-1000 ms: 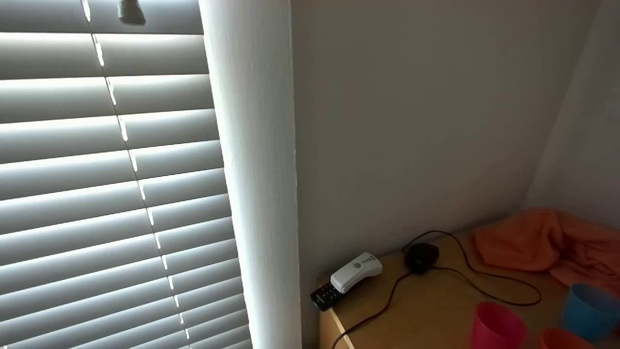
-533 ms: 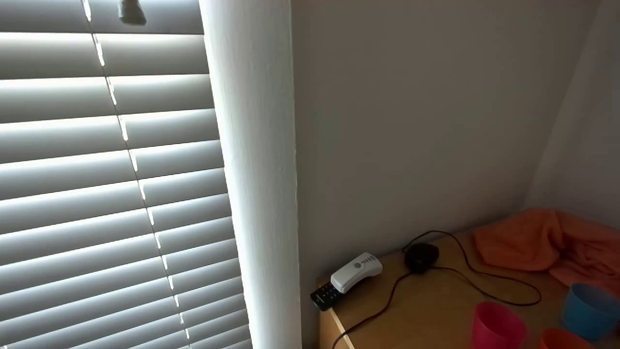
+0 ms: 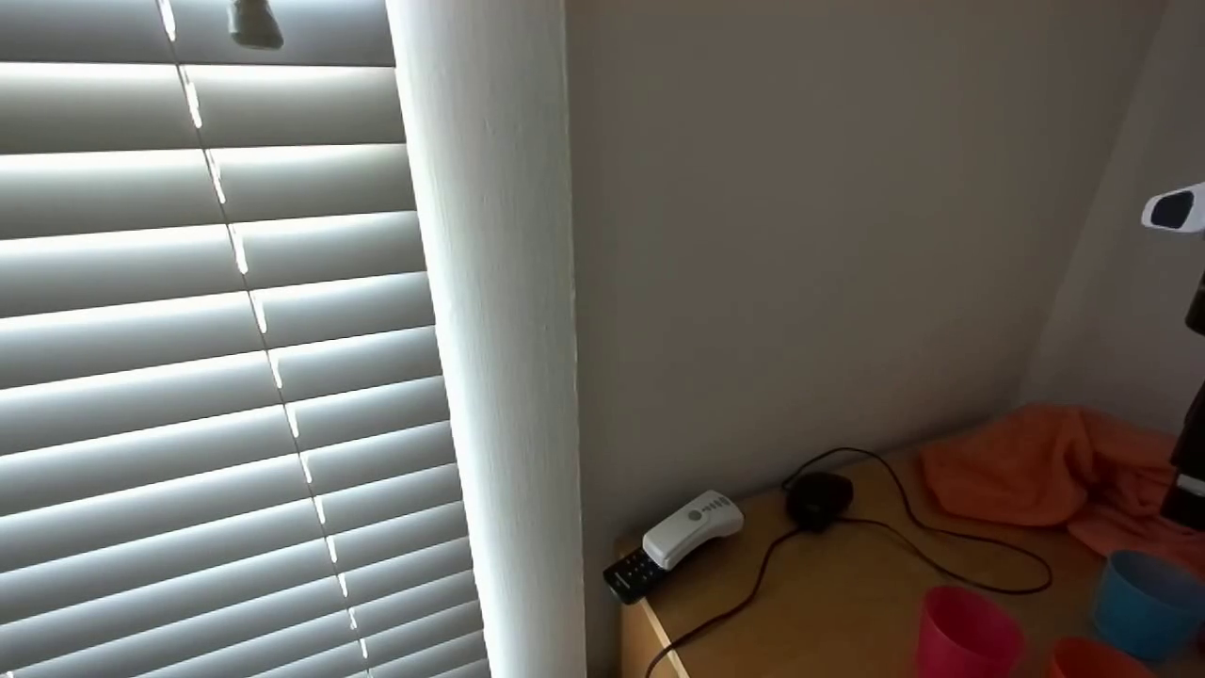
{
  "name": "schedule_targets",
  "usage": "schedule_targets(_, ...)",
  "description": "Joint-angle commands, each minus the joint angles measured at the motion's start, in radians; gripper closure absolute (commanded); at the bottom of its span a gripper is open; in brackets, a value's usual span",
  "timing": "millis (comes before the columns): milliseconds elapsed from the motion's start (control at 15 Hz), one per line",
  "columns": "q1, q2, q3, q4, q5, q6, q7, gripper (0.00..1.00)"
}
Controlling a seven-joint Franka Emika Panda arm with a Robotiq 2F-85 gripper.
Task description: Pile up the plastic cups
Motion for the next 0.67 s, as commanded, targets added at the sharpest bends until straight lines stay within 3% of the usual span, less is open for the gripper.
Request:
schedule_targets(0, -0.006, -0.001, 0.006, 0.004, 0.002, -0.002, -0.002, 0.0)
schedule_targets(133, -0.005, -0.007, 0.006, 0.008, 0.002, -0.002, -0.001, 0.0)
schedule_targets(600, -0.013, 0.241, -0.031, 0.088, 0.068, -0.011, -0.073, 0.0)
